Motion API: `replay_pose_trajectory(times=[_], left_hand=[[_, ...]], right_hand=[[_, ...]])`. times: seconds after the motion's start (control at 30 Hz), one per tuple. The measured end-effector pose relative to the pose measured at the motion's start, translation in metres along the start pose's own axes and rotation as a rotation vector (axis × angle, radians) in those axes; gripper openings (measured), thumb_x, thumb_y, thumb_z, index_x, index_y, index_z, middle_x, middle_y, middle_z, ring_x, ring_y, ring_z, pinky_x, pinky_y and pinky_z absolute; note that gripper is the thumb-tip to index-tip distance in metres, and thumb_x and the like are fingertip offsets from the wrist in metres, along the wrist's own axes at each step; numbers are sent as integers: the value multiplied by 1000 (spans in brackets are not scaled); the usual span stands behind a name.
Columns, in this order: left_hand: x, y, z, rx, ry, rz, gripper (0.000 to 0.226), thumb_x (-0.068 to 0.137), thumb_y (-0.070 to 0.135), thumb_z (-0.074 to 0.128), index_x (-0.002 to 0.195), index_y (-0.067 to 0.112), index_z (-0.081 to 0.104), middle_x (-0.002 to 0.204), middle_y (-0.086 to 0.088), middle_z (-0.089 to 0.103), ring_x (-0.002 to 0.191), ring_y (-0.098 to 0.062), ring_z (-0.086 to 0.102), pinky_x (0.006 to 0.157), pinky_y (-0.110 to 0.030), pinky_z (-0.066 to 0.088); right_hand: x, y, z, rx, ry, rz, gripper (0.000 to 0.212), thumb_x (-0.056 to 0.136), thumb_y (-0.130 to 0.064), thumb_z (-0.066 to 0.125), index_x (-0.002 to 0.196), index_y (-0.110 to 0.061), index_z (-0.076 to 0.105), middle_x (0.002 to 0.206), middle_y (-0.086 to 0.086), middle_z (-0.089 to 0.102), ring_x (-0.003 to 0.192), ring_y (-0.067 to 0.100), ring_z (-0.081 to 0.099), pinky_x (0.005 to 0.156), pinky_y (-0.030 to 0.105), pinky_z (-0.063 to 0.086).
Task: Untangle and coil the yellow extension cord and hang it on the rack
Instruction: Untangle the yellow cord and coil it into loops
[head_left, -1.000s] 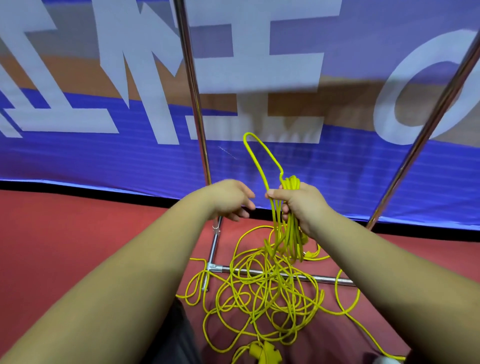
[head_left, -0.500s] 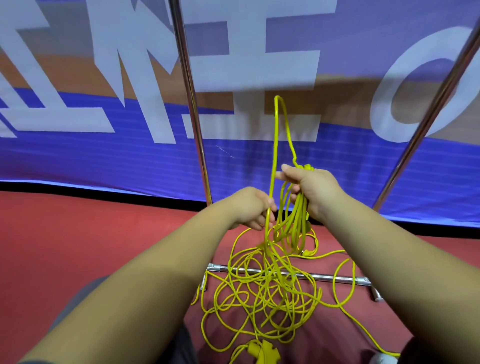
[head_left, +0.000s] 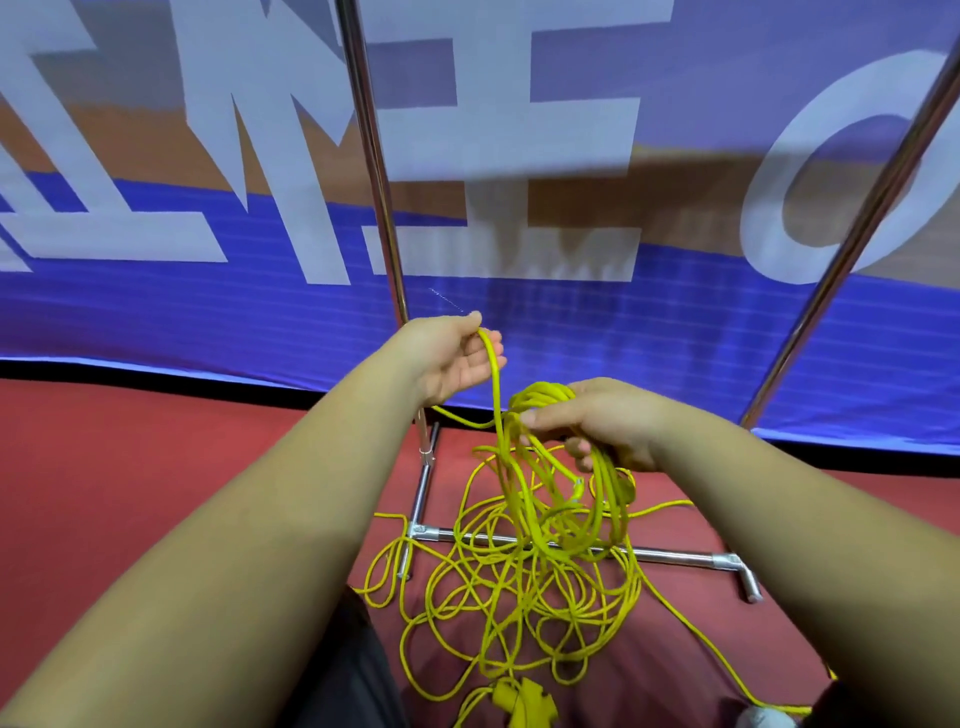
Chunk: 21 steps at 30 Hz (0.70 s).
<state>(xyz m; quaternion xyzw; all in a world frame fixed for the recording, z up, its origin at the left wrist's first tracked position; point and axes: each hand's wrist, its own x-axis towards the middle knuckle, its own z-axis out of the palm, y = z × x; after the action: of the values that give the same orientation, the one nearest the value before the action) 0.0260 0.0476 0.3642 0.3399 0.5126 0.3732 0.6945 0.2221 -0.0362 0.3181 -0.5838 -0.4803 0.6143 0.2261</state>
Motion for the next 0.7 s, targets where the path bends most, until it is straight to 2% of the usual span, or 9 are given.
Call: replay_pose_trajectory(times=[0.07,0.17,0.27,0.33,0.43,0.5,0.53,0.6,0.7], left_hand=[[-1,2,1,106,-16,10,17,109,19,51,107,5,61,63,0,62,47,-11,59,45,-23,51],[-3,10,-4,383,99,134,16,104,12,51,106,6,66,65,-1,46,47,-14,37,41,-21,30],[-5,22,-16,714,254,299,14,95,18,63,98,10,74,67,-3,55,54,-22,49,49,-30,44],[-9,28,-21,678,290,326,14,93,20,66,95,12,77,65,-4,51,49,-22,44,46,-28,39],[-18,32,-25,642,202,335,17,93,20,66,96,9,78,64,-3,38,46,-18,28,42,-25,25],[-26,32,-24,728,124,419,20,94,28,64,91,18,81,63,-2,39,49,-20,30,45,-27,28],[-30,32,-23,747,93,467,22,94,32,63,90,22,82,62,-1,39,52,-21,31,48,-28,29],[-35,33,-21,785,79,573,25,95,38,58,92,32,83,56,4,39,56,-21,33,53,-29,29],[-39,34,-17,869,128,718,28,99,47,55,96,38,81,60,0,46,57,-16,38,54,-29,32]], right_hand=[[3,2,4,-83,73,7,18,85,-26,83,89,-14,70,61,10,50,46,22,40,48,28,33],[15,8,7,-270,333,36,19,76,-16,77,84,-10,61,59,14,54,50,27,49,55,35,41],[24,24,-1,-486,523,127,6,83,-12,68,81,-7,66,62,13,62,51,29,58,49,25,41],[26,34,-10,-485,603,175,12,88,-10,64,77,-8,62,63,12,62,50,28,58,47,25,39],[27,37,-24,-261,677,176,19,89,-10,67,72,-8,59,54,9,57,48,27,54,51,26,40],[29,35,-30,-17,716,122,16,86,-10,71,74,-1,65,50,11,56,43,25,49,51,28,40],[29,33,-30,133,714,78,14,86,-10,72,79,1,68,58,13,60,44,24,46,51,29,40],[29,26,-27,370,690,-2,8,92,-11,70,87,-4,68,69,9,69,46,18,43,49,27,39],[30,15,-21,521,637,-97,9,96,-14,70,89,-13,64,64,0,63,43,12,40,43,23,37]])
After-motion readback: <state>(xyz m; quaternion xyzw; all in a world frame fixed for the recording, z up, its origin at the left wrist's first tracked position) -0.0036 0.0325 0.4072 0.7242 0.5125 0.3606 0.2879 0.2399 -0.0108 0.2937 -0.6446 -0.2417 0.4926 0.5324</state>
